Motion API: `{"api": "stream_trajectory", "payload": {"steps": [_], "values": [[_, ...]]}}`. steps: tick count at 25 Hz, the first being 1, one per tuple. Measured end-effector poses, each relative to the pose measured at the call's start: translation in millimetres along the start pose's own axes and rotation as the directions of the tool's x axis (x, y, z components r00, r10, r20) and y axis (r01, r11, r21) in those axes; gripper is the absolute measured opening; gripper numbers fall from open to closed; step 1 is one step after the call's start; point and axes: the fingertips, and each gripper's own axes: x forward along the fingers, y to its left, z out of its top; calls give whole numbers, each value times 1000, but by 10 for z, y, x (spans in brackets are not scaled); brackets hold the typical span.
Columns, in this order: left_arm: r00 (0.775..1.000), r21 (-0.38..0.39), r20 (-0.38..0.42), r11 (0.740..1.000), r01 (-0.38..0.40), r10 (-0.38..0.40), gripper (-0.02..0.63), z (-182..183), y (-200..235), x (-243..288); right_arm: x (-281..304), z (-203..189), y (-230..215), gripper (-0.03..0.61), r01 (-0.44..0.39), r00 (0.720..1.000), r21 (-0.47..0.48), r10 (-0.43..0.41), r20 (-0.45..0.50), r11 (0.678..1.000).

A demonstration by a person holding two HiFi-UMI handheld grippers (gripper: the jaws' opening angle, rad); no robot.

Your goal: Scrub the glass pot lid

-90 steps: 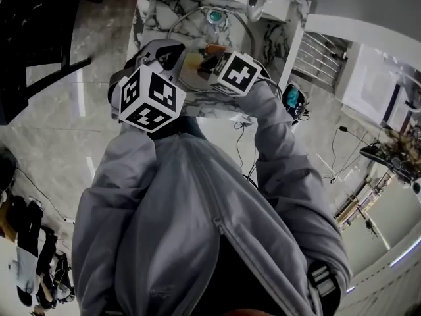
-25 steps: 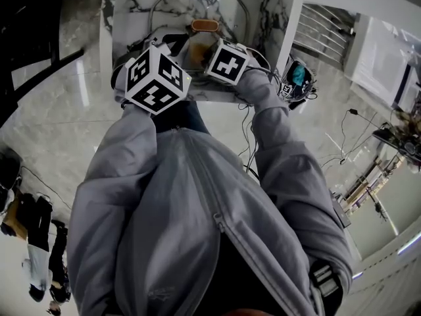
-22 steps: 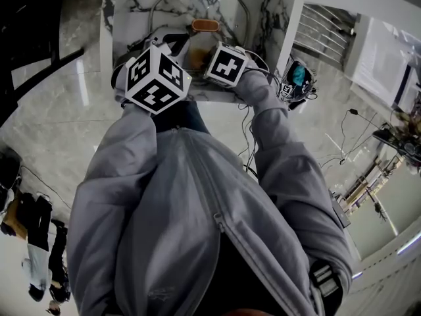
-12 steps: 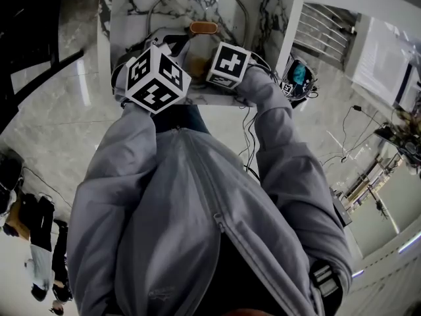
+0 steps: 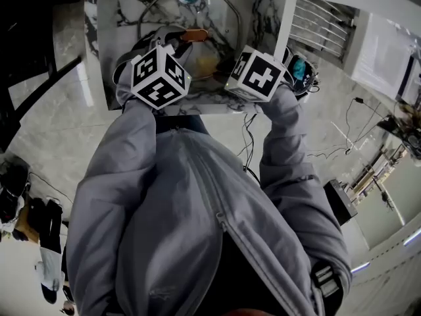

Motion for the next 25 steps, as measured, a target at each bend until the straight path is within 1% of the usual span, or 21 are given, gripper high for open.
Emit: {"api": "stream_trajectory", "payload": {"steps": [1, 2, 3, 4, 6, 9, 11, 15, 19, 22, 25], "values": [[1000, 11, -9, 1000, 7, -6, 166, -4, 10, 59, -71, 6, -58, 54, 27, 1000, 10, -27, 14, 1000], [1000, 23, -20, 1000, 17, -17, 202, -9, 14, 123, -143, 11, -123, 54, 56, 998, 21, -57, 26, 998], [999, 37, -32, 999, 32, -31, 226, -15, 12, 189, -214, 15, -186, 54, 83, 996, 33, -84, 37, 996], [998, 51, -45, 998, 49, -46, 235, -20, 4, 257, -281, 25, -244, 54, 103, 993, 46, -106, 50, 994], [994, 73, -69, 994, 84, -79, 238, -34, -16, 389, -397, 62, -340, 54, 132, 987, 70, -137, 85, 989], [988, 92, -104, 988, 123, -113, 238, -76, -30, 550, -511, 97, -474, 54, 178, 977, 83, -186, 106, 981], [986, 94, -113, 987, 134, -123, 216, -91, -28, 590, -557, 128, -547, 54, 201, 970, 91, -211, 119, 975], [984, 104, -116, 984, 146, -133, 207, -93, -26, 579, -584, 216, -706, 54, 249, 954, 99, -262, 148, 963], [981, 109, -136, 983, 150, -135, 201, -165, 23, 512, -534, 323, -875, 54, 296, 939, 103, -309, 154, 950], [981, 92, -142, 985, 149, -135, 198, -249, 83, 451, -493, 435, -1084, 54, 367, 908, 104, -380, 175, 924], [981, 73, -142, 987, 144, -133, 196, -312, 130, 403, -394, 497, -1327, 54, 456, 876, 55, -459, 151, 888]]}}
